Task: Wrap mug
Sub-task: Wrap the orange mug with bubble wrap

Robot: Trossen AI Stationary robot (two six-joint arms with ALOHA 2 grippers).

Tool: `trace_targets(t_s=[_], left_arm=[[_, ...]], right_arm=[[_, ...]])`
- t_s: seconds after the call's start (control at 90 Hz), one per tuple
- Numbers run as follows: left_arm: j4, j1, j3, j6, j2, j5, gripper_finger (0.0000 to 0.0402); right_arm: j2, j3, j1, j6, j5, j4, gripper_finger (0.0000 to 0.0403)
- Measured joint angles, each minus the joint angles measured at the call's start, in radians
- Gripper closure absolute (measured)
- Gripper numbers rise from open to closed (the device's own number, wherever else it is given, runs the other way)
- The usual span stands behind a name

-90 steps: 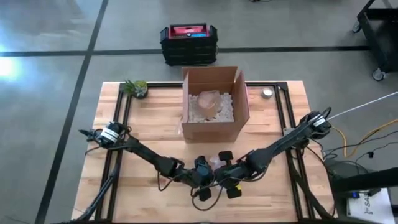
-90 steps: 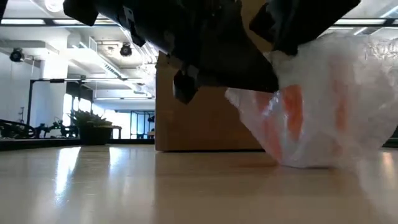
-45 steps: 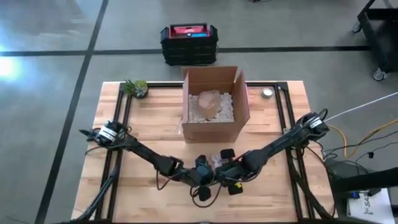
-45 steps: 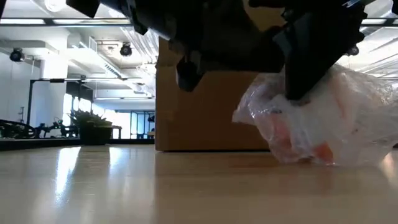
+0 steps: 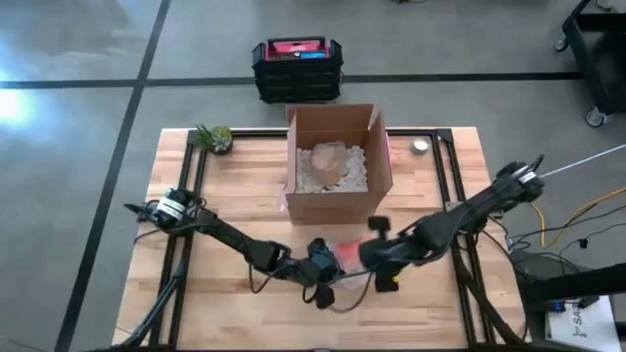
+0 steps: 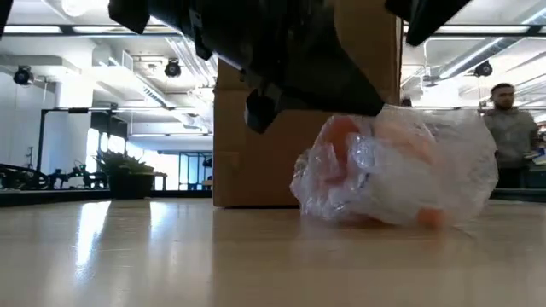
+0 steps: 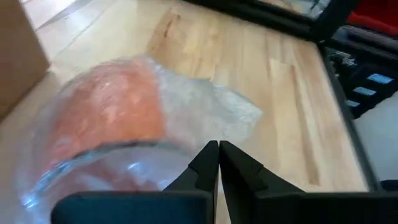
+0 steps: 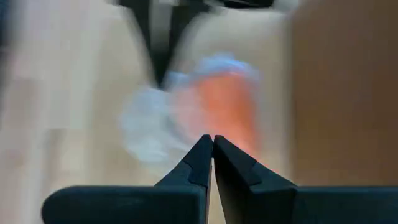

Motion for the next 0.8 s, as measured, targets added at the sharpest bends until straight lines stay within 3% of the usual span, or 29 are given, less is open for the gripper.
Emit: trace_targets(t_s=[0.133,0.344,0.411,0.556,0.8], left_arm=[[-0.082,-0.005,0.000,-0.024,-0.021,-0.001,0.0402],[-0.153,-0.023,0.000,-0.030,-0.096,-0.006,0.0402],[-0.191,-0.026,0.002,-0.030,-0.105,-0.018,0.0402],[-0.270,-0.024,0.001,-0.018,-0.078,-0.041,0.0402],[-0.198,0.005,-0.001,0.033,-0.042,-0.118,0.0402]], right_arm=[[-0.059,-0.156,-0.009,0.066,0.045,0.062,0.0401],[-0.065,-0.375,-0.011,0.067,0.046,0.425,0.0401],[-0.055,-0.401,-0.011,0.050,0.045,0.515,0.0401],[-0.017,-0.421,-0.021,0.051,0.050,0.530,0.0401],[0.051,-0.422,-0.025,0.073,0.080,0.584,0.0401]])
